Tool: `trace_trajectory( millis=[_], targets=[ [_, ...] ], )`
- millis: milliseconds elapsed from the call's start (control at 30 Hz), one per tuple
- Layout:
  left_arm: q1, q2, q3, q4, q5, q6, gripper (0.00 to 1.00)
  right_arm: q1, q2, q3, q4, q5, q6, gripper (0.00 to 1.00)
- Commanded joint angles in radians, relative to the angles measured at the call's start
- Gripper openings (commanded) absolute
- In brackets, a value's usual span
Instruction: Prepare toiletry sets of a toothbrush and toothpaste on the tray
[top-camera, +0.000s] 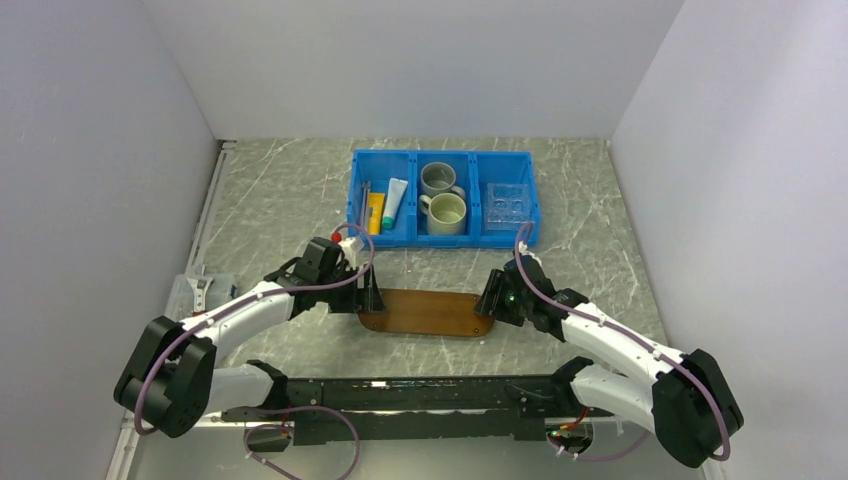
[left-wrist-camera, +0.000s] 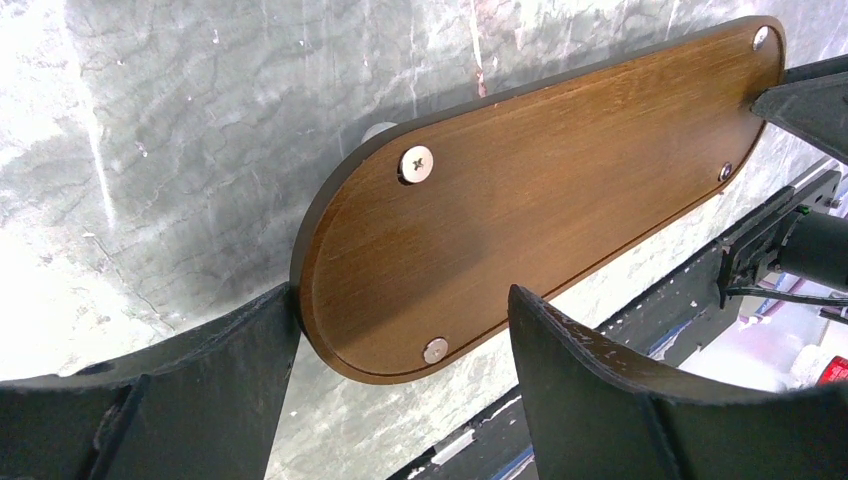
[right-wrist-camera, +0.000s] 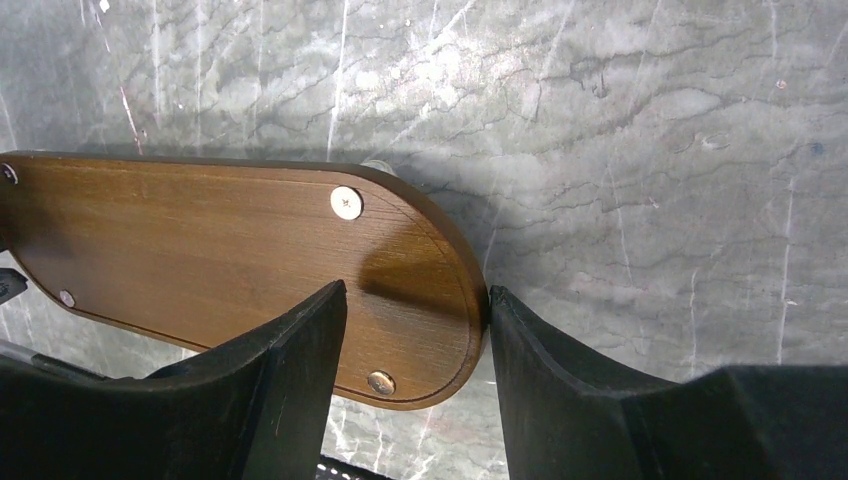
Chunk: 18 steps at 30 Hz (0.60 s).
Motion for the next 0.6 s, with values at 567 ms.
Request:
trace_trajectory(
  millis=[567],
  targets=[
    [-0.005,0.001,0.024,-0.011,-0.066,0.016,0.87,-0.016,-0.003,0.097,-0.046,0.070,-0.048,0.63]
  ],
)
